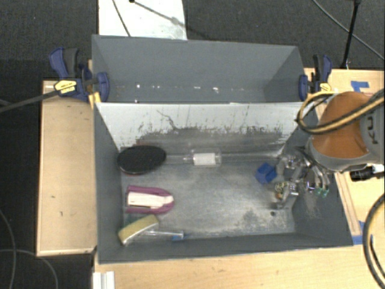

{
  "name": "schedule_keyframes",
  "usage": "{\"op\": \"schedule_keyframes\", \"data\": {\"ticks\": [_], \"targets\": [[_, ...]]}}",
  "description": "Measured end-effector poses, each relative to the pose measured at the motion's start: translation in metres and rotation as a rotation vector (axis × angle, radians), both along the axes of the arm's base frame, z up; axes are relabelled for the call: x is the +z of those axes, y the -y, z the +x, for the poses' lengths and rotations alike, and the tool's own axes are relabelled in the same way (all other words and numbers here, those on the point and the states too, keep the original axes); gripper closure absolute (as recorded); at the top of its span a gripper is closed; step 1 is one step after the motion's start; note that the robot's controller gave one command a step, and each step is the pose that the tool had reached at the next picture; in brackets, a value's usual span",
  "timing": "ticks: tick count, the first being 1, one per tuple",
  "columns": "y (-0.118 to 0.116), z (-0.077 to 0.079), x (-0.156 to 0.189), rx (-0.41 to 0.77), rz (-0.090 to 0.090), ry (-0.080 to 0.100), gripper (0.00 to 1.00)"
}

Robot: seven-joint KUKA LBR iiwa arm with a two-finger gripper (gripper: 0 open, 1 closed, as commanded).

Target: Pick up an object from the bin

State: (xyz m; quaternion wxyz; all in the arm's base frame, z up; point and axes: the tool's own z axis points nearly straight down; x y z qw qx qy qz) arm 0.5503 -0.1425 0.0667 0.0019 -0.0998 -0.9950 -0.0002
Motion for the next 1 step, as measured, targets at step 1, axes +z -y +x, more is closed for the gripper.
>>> {"op": "schedule_keyframes", "data": {"ticks": [1], "targets": [[-0.0006, 0.0022, 0.0043, 0.006, -0.001, 0.007, 1.00]]}}
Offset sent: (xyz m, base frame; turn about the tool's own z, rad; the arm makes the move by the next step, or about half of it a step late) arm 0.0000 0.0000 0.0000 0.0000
